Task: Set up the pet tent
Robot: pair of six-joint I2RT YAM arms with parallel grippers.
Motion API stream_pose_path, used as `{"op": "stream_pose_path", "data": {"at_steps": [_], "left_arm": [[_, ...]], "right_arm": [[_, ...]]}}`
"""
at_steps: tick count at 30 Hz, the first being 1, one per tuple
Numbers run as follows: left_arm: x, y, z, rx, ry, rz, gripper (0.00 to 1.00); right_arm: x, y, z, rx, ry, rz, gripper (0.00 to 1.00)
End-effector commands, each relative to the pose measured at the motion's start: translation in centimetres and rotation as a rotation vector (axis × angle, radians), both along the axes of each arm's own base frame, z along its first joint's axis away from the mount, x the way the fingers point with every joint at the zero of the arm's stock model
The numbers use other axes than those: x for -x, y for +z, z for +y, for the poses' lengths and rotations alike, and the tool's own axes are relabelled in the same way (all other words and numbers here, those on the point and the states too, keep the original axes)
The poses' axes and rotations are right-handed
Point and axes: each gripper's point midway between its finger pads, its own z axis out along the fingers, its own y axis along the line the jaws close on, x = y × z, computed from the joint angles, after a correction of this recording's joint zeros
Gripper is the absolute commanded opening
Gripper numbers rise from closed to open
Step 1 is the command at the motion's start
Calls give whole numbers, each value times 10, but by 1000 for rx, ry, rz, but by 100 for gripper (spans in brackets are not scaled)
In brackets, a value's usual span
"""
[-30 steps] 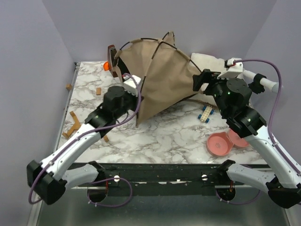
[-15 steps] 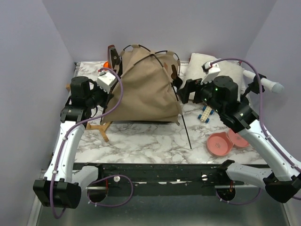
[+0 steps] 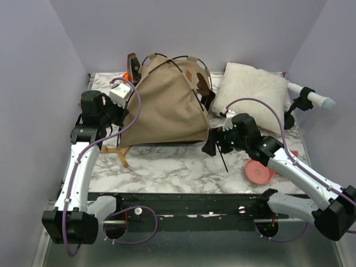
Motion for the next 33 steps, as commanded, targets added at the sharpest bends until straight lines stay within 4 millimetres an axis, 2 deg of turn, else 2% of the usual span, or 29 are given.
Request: {"op": "stream_pose_path", "data": {"at_steps": [1, 4, 6, 11, 12, 13, 16, 17, 18, 21, 24, 27, 33], "left_arm": [[-13, 12, 21, -30, 119, -71, 0], [-14, 12, 27, -40, 155, -76, 0], [-15, 11, 31, -45, 176, -73, 0], [-13, 17, 38, -38, 229, -96, 0], [-12, 20, 38, -28, 236, -105, 4], [-10, 24, 37, -14, 238, -115, 16], [-1, 41, 32, 32, 233, -156, 68], [5, 51, 31, 54, 234, -183, 77], [11, 62, 29, 91, 241, -210, 80], [32, 97, 15, 240, 220, -292, 83], [57, 116, -14, 459, 123, -301, 83], [72, 111, -50, 630, 14, -205, 83], [88, 83, -122, 826, -145, -27, 82]], "right_arm": [[13, 17, -1, -60, 7, 2, 95], [18, 21, -6, -46, 14, -1, 82], [23, 21, -7, -46, 28, 2, 66], [28, 24, -3, -64, 76, -10, 15], [28, 26, 0, -77, 86, -17, 6], [28, 31, 3, -94, 98, -26, 1], [27, 50, 18, -177, 154, -67, 0], [27, 56, 22, -203, 170, -81, 0], [24, 63, 26, -228, 181, -103, 1], [16, 78, 36, -276, 192, -151, 1], [6, 83, 47, -304, 207, -173, 1], [-3, 89, 61, -335, 229, -193, 0], [-17, 99, 81, -337, 256, -261, 1]]}}
